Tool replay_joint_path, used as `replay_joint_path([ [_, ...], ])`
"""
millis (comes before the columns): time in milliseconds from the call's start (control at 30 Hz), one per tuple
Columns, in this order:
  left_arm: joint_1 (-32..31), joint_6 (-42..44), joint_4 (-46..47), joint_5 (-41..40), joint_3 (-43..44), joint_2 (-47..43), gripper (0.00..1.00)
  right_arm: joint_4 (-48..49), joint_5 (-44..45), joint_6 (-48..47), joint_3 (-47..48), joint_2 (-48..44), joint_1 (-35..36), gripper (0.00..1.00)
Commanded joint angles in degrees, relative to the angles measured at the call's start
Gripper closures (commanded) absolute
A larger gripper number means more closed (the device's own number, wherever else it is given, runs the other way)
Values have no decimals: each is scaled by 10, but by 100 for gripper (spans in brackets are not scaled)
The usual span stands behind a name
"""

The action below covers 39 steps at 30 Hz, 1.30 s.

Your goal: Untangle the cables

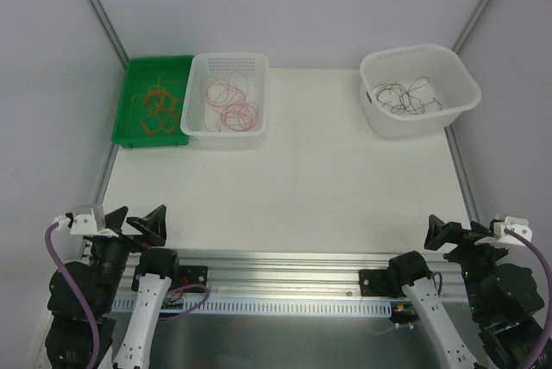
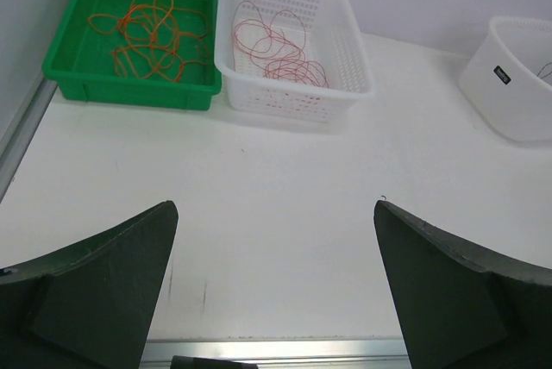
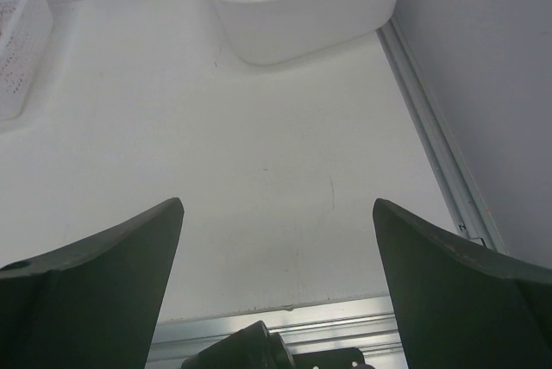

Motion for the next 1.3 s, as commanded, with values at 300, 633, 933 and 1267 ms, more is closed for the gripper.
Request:
replay_joint_path([
  [300,-34,-24,-8,-73,-1,-88,1,23,32,-11,-11,-90,10,3],
  [633,-37,-26,-12,-74,2,-88,1,23,25,-11,-11,-94,11,3],
  [933,-38,-26,-13,-76,2,-88,1,24,25,-10,-10,-94,11,3],
  [1267,-38,-28,-13,-80,2,-88,1,24,25,-11,-11,-94,11,3],
])
